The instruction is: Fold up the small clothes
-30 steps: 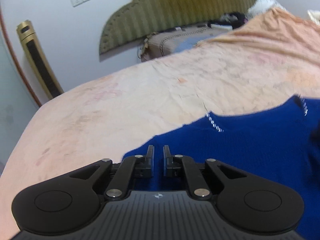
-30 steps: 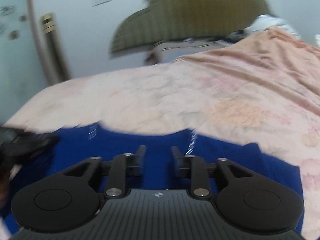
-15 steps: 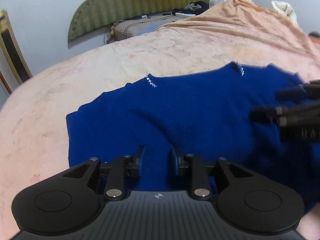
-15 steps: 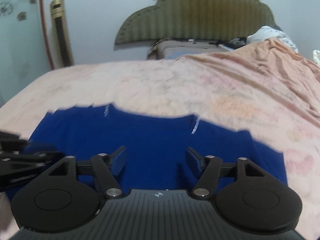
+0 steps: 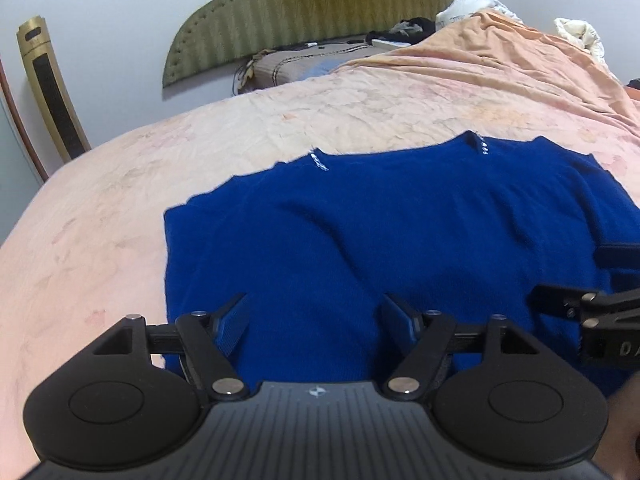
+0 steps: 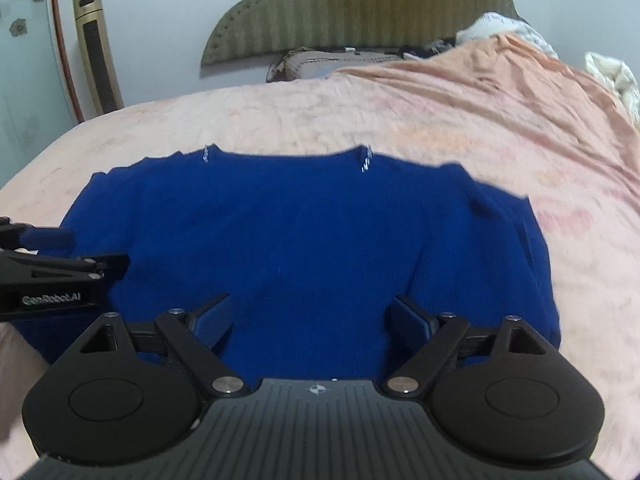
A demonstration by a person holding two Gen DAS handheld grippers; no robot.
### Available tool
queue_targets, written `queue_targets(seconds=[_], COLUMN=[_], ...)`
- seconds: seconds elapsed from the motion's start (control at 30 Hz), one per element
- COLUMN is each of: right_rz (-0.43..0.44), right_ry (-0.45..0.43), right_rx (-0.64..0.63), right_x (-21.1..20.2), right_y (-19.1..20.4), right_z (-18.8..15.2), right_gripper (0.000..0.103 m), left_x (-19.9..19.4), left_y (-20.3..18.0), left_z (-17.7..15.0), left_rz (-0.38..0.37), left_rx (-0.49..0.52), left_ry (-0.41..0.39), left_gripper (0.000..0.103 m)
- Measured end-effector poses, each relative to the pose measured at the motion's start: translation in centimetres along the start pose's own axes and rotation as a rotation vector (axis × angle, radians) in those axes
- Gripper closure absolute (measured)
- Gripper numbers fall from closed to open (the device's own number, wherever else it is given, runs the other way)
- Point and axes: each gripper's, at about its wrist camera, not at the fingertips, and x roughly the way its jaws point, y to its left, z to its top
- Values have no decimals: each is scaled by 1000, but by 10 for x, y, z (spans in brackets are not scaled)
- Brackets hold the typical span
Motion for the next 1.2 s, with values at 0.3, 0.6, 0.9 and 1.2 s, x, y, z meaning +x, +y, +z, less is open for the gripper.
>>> queue_targets(seconds=[0.3,0.6,0.9,1.2], right_rz=[-67,-80,-68,-68], right_ry=[-56,-81,-81,-81], right_rx=[-90,-87,-71,-71], right_x=[-3,-5,-5,-5], right_y=[23,23,21,21], right_z=[-33,-37,-36,-36], right_gripper=[0,0,0,0], left_x=[1,3,4,3], left_y=[-8,-2,2,-1], left_z=[-25,-39,-41,-41], left_rz=[18,49,38,54], left_rx=[-22,-92,-116,-104], left_ry=[-20,-85,-84,-88], left_gripper=[21,4,2,0])
